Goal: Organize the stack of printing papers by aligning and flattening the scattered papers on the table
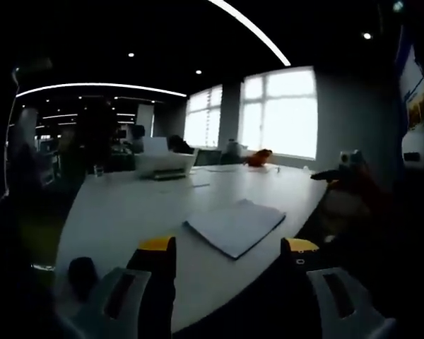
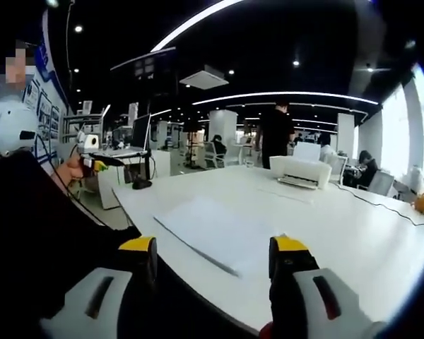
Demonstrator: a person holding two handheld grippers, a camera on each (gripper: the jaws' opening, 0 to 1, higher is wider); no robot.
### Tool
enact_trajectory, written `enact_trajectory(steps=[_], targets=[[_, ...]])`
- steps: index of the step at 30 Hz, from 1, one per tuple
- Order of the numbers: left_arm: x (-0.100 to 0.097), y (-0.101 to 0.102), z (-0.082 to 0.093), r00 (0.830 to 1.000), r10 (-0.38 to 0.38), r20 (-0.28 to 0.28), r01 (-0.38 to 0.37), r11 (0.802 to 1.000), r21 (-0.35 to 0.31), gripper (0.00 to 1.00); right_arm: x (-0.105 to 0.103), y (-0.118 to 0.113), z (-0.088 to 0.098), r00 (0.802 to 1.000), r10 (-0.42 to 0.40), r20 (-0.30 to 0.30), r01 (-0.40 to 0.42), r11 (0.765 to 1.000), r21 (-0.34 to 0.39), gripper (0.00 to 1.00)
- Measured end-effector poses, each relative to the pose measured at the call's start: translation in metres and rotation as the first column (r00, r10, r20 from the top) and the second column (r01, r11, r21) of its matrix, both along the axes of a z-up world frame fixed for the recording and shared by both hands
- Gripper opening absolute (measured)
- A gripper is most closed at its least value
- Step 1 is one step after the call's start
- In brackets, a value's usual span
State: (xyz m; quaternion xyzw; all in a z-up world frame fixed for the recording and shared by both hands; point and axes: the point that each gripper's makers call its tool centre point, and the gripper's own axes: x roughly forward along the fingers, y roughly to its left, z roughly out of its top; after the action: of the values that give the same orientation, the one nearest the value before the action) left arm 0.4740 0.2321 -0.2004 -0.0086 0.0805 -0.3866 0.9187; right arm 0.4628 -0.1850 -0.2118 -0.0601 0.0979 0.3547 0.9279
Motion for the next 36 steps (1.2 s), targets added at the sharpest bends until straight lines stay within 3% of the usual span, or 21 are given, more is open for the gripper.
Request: enact_trajectory(steps=[7,11,16,25,30,36], targets=[[-0.009,0.002,0.006,1.0,0.013,0.012,-0.013,1.0,-0.003,0.65,-0.018,-0.005,0.004,1.0,-0.004,-0.009,0.004,1.0,-0.002,0.6],[-0.017,0.007,0.005,0.999,0.023,0.033,-0.024,1.0,0.018,0.72,-0.026,-0.014,0.003,1.0,-0.027,-0.016,0.026,0.999,-0.026,0.59],[-0.028,0.007,0.002,1.0,0.02,0.023,-0.02,1.0,0.017,0.71,-0.033,-0.013,0.001,0.999,-0.026,-0.021,0.025,0.999,-0.045,0.59],[-0.027,0.0,-0.001,0.999,-0.003,0.033,0.001,0.999,0.046,0.68,-0.034,-0.005,-0.004,1.0,0.0,-0.03,-0.001,0.999,-0.053,0.59],[-0.023,0.0,0.002,0.999,0.007,0.041,-0.008,1.0,0.024,0.71,-0.032,-0.009,-0.008,0.999,-0.005,-0.043,0.002,0.999,-0.051,0.59],[-0.024,-0.001,0.003,0.999,0.003,0.044,-0.005,0.999,0.045,0.71,-0.033,-0.011,-0.009,0.999,-0.011,-0.049,0.008,0.999,-0.054,0.59]])
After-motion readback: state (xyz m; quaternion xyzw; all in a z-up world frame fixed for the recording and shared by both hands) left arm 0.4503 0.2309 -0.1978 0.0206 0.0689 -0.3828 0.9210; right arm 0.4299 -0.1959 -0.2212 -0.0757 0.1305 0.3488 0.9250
